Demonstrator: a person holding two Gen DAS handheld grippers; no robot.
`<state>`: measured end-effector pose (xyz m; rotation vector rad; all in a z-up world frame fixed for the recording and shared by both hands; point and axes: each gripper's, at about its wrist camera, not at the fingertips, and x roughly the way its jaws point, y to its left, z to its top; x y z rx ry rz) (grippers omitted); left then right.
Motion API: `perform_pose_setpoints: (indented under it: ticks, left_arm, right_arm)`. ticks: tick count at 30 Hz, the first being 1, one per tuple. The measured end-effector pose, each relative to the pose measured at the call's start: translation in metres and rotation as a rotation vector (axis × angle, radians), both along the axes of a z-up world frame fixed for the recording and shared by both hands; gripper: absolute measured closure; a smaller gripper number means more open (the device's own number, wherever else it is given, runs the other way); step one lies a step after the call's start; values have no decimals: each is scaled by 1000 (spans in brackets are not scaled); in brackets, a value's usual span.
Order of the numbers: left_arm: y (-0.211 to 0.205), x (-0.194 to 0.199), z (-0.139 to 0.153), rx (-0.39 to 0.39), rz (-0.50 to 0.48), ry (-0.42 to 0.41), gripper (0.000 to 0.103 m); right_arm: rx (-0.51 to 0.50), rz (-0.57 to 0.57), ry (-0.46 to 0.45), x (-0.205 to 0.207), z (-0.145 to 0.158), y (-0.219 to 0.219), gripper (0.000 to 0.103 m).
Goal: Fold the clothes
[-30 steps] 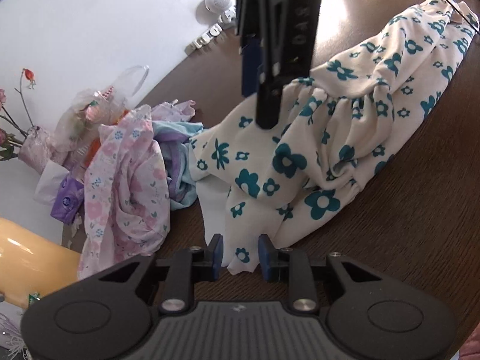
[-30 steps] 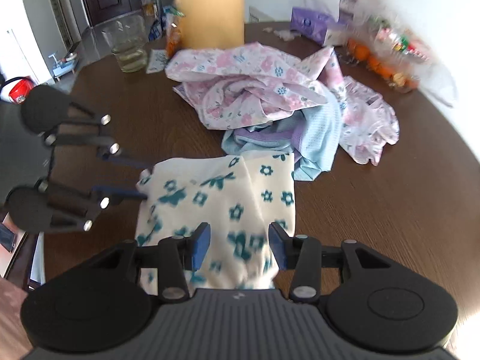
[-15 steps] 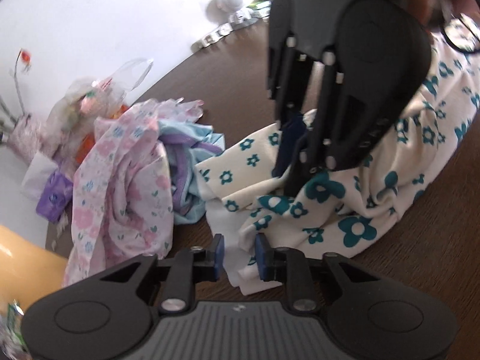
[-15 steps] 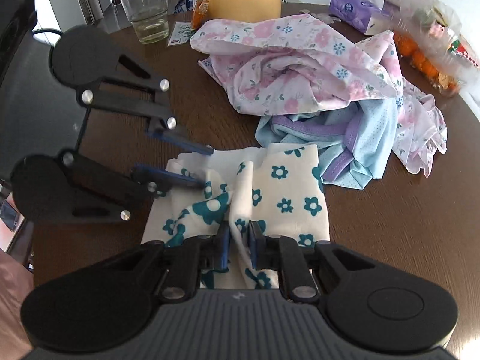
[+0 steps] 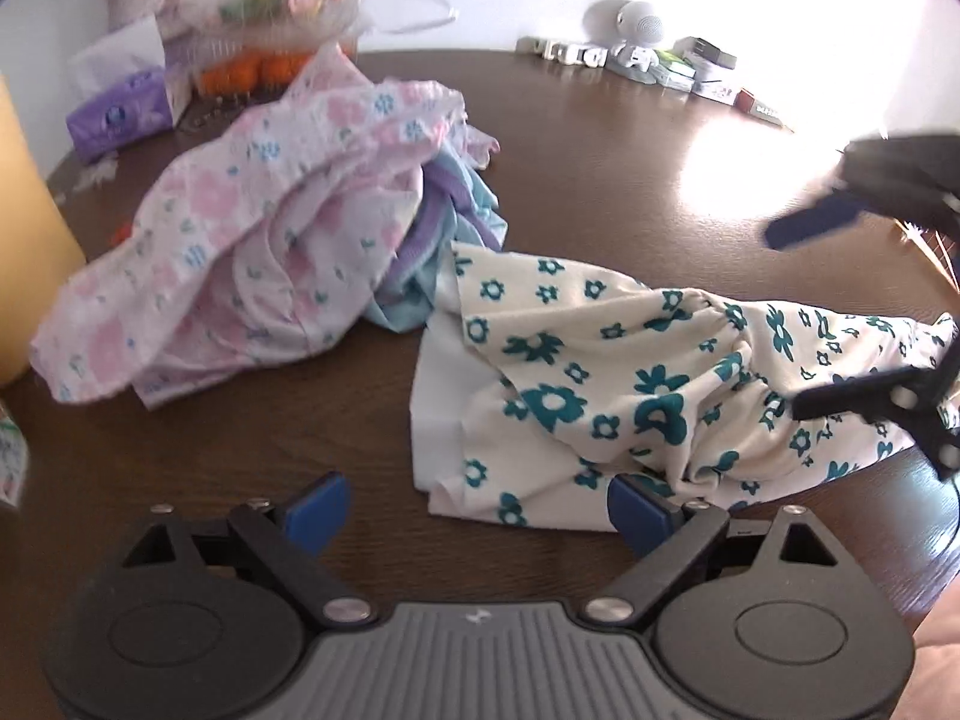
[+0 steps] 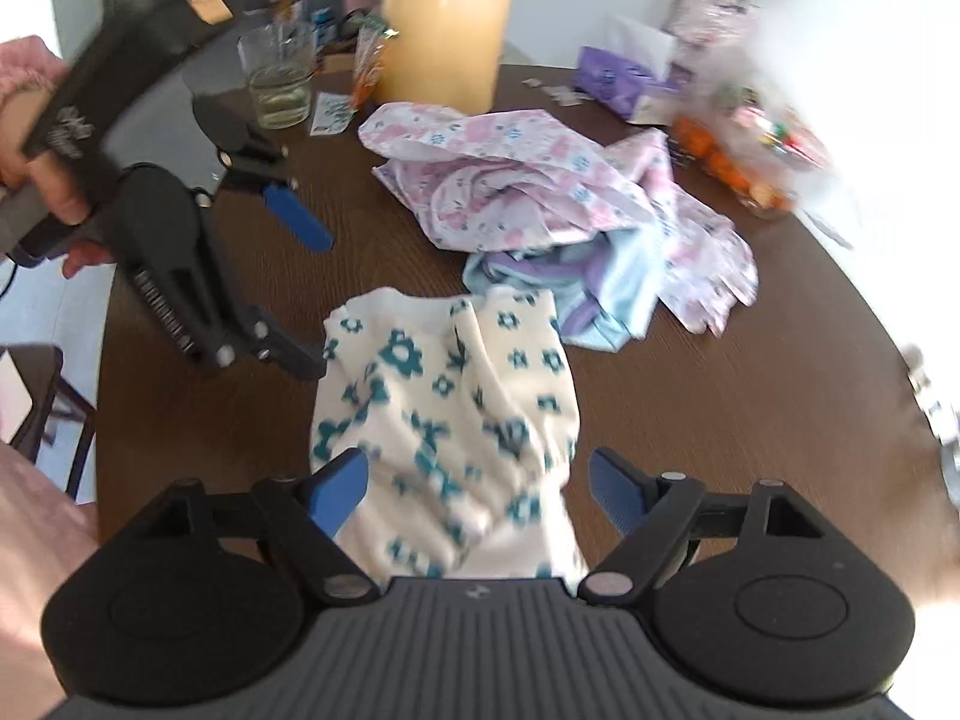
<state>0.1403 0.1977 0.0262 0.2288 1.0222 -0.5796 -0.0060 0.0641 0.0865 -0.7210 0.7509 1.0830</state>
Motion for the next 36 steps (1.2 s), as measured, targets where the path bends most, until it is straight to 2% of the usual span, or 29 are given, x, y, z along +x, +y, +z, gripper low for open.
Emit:
perform_pose_setpoints:
  ticks: [5,11,16,20,25,26,27,29,31,33,36]
  left_arm:
    - [-4,4,0,2,-5,0,10]
    - [-7,35,-9,-26,36,56,13]
    - [-19,57,-9,-11,18,77,15]
    - [-27,74,-15,-12,0,104,28]
    - [-34,81,-19,8,-33,78,42]
    - [-35,82,-19,11,-41,74,51]
    - [-37,82,-19,21,-51,70,66]
    - [-42,82,-18,51,-76,67,84]
    - [-47,82,-18,76,-96,68,87]
    - [-49,81,-18,82,-105,72,96]
    - [-51,79,-19,84,-98,59,101]
  right_arm:
    - [-22,-67,-4,-20,-7,-29,21]
    - [-47,-80,23,-34,-22,-37,21]
    - [-73,-97,26,-37,-33,-44,21]
    - [-75,-119,46,-37,-38,-51,22]
    - [-50,-177,64,-40,-41,-69,22]
    - [-48,-192,67,-41,-41,-74,22]
    - [-47,-208,70,-42,-41,-78,22]
    - [-52,-238,69,-43,-41,-87,22]
    - [-63,-263,67,-43,-40,-94,22]
    - [-74,-287,66,-43,-42,-102,22]
    - [-74,-320,70,-45,-45,-111,22]
